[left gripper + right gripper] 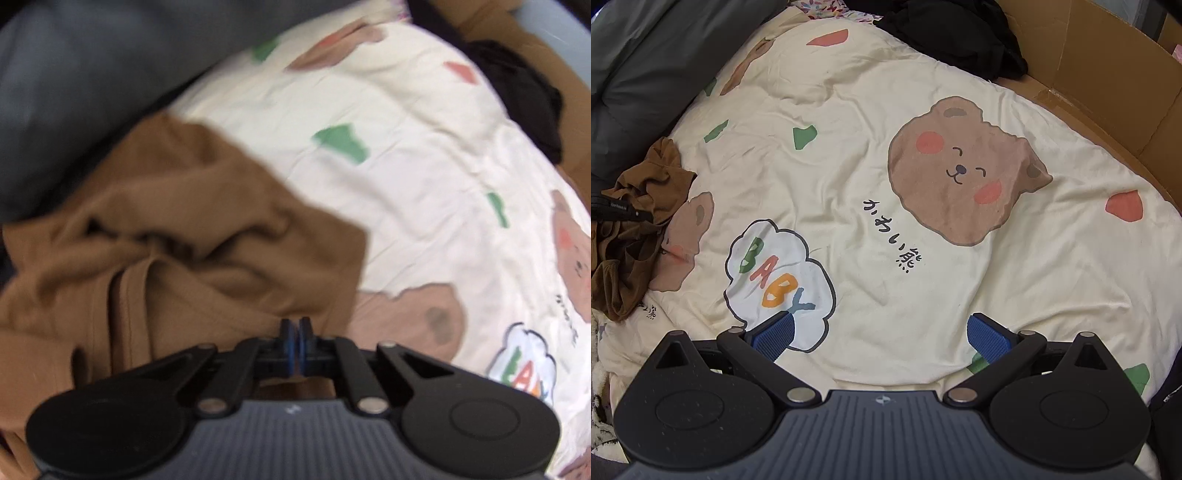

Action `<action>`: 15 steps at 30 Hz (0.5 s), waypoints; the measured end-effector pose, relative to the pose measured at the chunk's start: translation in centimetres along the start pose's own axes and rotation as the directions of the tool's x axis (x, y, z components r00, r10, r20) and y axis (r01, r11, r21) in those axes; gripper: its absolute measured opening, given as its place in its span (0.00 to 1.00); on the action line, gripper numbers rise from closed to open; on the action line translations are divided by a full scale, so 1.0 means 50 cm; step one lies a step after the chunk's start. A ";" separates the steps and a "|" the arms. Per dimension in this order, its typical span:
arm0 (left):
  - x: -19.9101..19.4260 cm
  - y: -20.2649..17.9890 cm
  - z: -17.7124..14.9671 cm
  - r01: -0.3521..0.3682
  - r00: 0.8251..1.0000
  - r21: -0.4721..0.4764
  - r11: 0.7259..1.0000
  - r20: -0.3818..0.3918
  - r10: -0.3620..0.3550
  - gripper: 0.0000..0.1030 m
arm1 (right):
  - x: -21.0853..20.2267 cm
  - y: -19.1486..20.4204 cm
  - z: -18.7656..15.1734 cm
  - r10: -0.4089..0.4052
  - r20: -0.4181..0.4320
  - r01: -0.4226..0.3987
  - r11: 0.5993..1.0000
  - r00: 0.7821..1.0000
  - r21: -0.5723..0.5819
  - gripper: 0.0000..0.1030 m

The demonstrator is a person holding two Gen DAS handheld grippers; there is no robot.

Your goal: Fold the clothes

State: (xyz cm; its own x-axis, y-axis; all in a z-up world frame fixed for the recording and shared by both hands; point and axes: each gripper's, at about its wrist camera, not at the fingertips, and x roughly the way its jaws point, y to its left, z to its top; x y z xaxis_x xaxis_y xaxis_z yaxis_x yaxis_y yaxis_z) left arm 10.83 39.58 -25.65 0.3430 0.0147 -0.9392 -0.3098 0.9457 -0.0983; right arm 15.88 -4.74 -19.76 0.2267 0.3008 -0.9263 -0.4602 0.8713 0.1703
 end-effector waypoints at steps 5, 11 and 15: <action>-0.038 -0.081 0.024 0.118 0.992 0.079 0.990 0.026 -0.121 0.00 | -0.018 -0.006 0.002 0.010 0.020 -0.010 1.000 1.000 -0.003 0.99; -0.032 -0.127 0.044 0.016 1.000 0.140 0.990 -0.021 -0.013 0.19 | -0.038 -0.017 -0.003 0.025 0.038 -0.025 1.000 0.999 0.017 0.99; -0.008 -0.069 0.040 -0.070 0.995 0.071 0.995 -0.061 0.075 0.69 | -0.032 -0.029 -0.014 0.032 0.022 -0.032 0.999 0.999 0.028 0.99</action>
State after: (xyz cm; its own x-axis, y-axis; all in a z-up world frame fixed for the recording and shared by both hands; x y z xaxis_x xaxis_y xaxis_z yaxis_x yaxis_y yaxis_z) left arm 13.56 36.98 -24.29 0.2640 0.0654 -0.9623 -0.2690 0.9631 -0.0083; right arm 15.56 -6.78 -18.75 0.2306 0.3366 -0.9130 -0.4432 0.8716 0.2094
